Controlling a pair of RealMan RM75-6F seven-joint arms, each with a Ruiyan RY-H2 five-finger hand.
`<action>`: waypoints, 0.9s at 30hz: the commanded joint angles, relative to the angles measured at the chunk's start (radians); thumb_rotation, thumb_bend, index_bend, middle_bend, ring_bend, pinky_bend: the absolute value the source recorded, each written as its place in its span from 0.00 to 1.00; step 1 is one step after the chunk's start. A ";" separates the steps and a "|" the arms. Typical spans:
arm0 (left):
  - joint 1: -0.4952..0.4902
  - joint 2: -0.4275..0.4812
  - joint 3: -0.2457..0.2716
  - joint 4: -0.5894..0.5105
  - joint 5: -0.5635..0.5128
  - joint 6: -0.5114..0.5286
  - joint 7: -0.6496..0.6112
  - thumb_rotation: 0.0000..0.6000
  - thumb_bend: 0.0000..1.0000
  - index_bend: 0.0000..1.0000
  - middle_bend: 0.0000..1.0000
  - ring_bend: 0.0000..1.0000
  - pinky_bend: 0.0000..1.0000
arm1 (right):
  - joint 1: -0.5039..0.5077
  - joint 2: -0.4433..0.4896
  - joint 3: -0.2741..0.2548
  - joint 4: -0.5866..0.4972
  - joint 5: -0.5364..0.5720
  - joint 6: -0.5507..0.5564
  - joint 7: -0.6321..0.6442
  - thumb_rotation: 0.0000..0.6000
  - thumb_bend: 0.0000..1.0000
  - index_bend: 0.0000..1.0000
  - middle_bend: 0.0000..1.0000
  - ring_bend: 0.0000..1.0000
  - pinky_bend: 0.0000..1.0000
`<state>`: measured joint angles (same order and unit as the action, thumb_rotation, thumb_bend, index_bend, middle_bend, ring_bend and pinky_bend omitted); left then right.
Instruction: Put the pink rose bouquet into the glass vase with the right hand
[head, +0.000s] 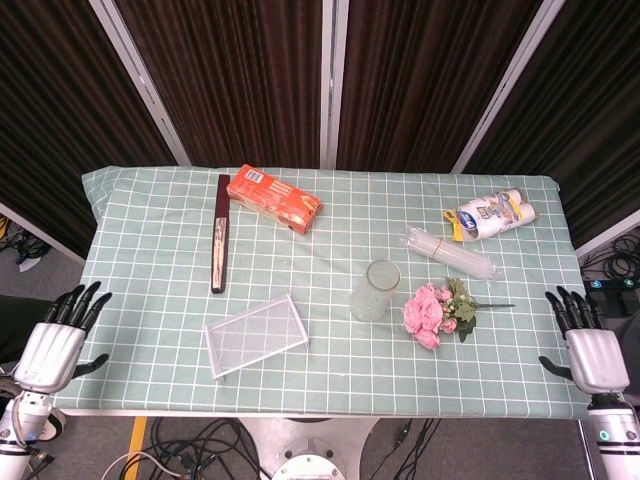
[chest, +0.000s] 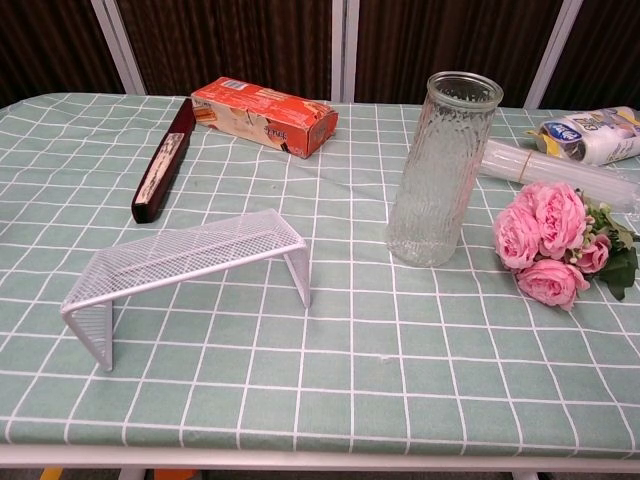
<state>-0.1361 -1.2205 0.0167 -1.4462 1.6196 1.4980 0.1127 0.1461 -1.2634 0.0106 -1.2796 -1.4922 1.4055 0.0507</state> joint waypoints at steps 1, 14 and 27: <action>0.004 -0.004 -0.002 0.012 -0.009 0.000 0.004 1.00 0.00 0.11 0.00 0.01 0.14 | 0.096 0.051 -0.002 -0.120 -0.023 -0.146 -0.061 1.00 0.00 0.00 0.00 0.00 0.00; 0.020 0.014 -0.010 0.019 -0.059 -0.014 -0.018 1.00 0.00 0.11 0.00 0.00 0.12 | 0.316 -0.090 0.100 -0.166 0.176 -0.463 -0.289 1.00 0.00 0.00 0.00 0.00 0.00; 0.018 0.019 -0.010 0.020 -0.061 -0.024 -0.030 1.00 0.00 0.11 0.00 0.00 0.12 | 0.400 -0.165 0.106 -0.111 0.308 -0.579 -0.364 1.00 0.00 0.00 0.01 0.00 0.00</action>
<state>-0.1183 -1.2010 0.0062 -1.4257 1.5587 1.4737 0.0830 0.5441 -1.4253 0.1169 -1.3939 -1.1864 0.8296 -0.3106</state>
